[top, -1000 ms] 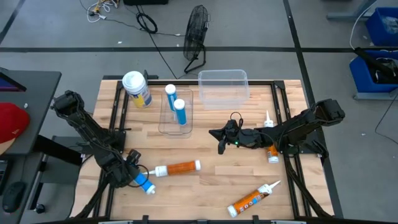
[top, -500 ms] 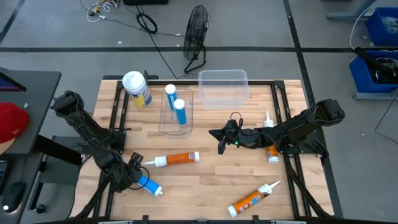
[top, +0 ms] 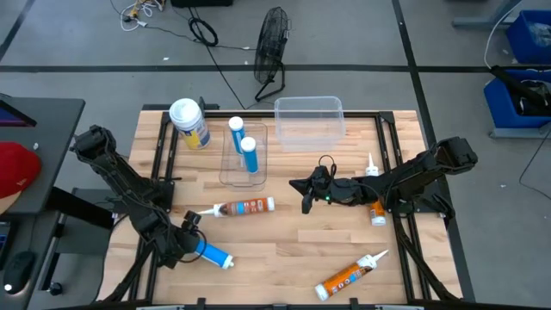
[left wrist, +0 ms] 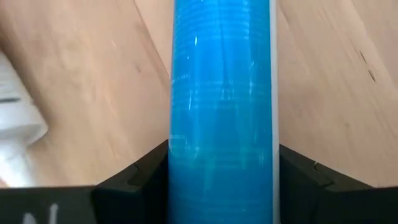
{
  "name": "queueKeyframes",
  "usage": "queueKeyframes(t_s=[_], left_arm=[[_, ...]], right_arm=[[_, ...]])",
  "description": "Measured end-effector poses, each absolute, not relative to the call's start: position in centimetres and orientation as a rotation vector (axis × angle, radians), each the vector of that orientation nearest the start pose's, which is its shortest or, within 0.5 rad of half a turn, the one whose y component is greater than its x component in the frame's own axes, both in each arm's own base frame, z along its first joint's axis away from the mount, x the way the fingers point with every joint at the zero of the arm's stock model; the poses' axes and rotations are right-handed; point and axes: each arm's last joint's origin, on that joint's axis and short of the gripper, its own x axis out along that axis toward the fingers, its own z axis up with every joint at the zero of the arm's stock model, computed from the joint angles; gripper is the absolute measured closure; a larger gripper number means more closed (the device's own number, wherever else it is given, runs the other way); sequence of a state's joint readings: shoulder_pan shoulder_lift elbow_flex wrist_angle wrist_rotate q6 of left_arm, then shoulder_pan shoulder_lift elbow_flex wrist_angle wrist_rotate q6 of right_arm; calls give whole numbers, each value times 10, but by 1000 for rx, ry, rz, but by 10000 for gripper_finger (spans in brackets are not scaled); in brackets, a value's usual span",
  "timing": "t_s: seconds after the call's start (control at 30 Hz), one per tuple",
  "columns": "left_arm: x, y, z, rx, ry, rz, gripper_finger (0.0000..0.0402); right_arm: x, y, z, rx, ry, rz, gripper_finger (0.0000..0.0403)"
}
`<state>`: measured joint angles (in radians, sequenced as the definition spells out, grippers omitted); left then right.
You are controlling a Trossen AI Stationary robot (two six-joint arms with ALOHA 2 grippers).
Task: Pick & place silicon tubes, Sealant and Lysol wipes
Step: Put the blue sealant into the left transparent bin
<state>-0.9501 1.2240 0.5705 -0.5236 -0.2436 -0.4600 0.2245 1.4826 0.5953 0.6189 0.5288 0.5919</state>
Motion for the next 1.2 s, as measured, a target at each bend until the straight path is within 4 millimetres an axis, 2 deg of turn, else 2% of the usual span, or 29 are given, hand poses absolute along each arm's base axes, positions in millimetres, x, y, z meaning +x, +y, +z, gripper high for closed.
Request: queueKeyframes(t_s=[0.33, 0.63, 0.9, 1.2], left_arm=[[128, -160, 166, 266, 950, -293, 185], [136, -162, 173, 307, 756, -158, 185], [154, -160, 203, 325, 528, 123, 185], [186, -146, 230, 228, 319, 400, 185]], right_arm=[[284, 55, 189, 490, 196, -245, 396], [280, 81, 194, 396, 192, -80, 363], [278, 87, 198, 345, 157, -43, 296], [282, 86, 225, 223, -74, -41, 182]])
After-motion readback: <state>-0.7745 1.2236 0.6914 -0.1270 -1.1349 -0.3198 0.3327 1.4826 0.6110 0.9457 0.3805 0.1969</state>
